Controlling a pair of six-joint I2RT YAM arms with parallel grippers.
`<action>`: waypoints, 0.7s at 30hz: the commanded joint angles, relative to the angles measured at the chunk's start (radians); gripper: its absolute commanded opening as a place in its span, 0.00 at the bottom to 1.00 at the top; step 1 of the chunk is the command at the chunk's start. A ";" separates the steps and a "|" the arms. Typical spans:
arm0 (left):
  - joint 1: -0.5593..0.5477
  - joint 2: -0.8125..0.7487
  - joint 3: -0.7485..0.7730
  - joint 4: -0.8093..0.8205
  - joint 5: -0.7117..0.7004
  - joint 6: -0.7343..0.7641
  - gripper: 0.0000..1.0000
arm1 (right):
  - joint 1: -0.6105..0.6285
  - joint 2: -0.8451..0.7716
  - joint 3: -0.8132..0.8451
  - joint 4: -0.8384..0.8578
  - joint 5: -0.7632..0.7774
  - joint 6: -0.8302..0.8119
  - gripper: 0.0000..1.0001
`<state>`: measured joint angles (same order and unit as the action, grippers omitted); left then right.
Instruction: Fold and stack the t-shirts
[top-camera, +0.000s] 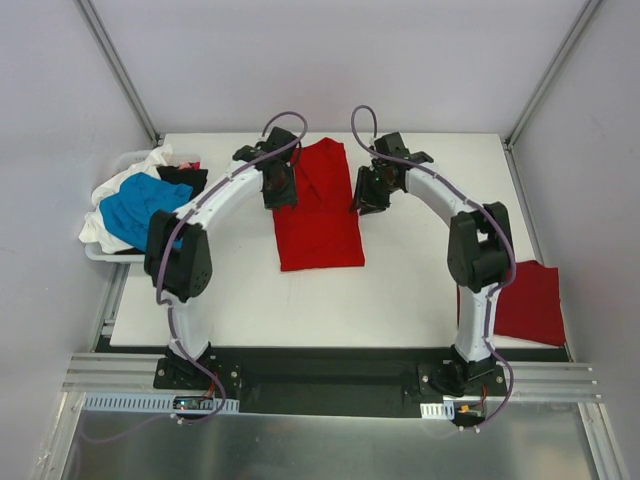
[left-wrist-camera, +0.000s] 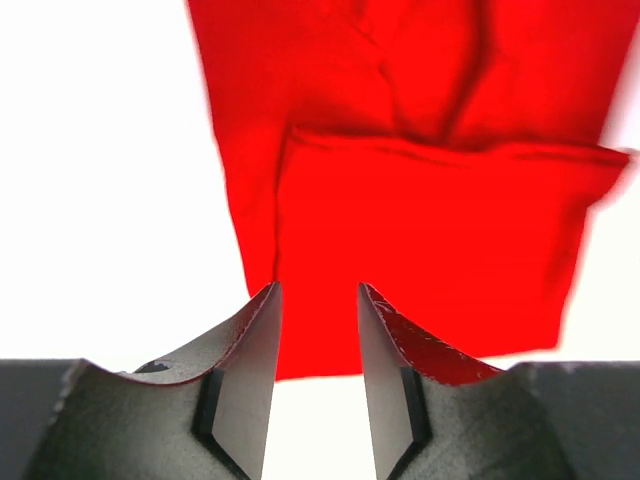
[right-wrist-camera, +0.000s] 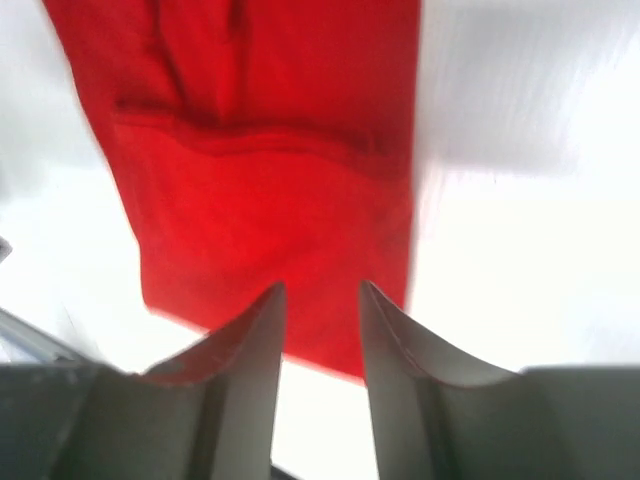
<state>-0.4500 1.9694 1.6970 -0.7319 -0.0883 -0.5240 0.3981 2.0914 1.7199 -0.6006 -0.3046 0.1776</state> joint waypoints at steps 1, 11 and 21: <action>0.005 -0.171 -0.043 -0.080 -0.016 -0.033 0.37 | 0.021 -0.168 -0.083 -0.050 -0.030 0.019 0.36; -0.094 -0.227 -0.310 -0.083 0.042 -0.080 0.00 | 0.114 -0.269 -0.325 -0.051 0.055 -0.026 0.01; -0.095 -0.117 -0.247 -0.021 0.029 -0.057 0.00 | 0.130 -0.174 -0.277 -0.031 0.045 -0.026 0.01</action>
<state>-0.5545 1.8126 1.3800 -0.7750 -0.0498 -0.5896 0.5217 1.8847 1.3781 -0.6369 -0.2661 0.1635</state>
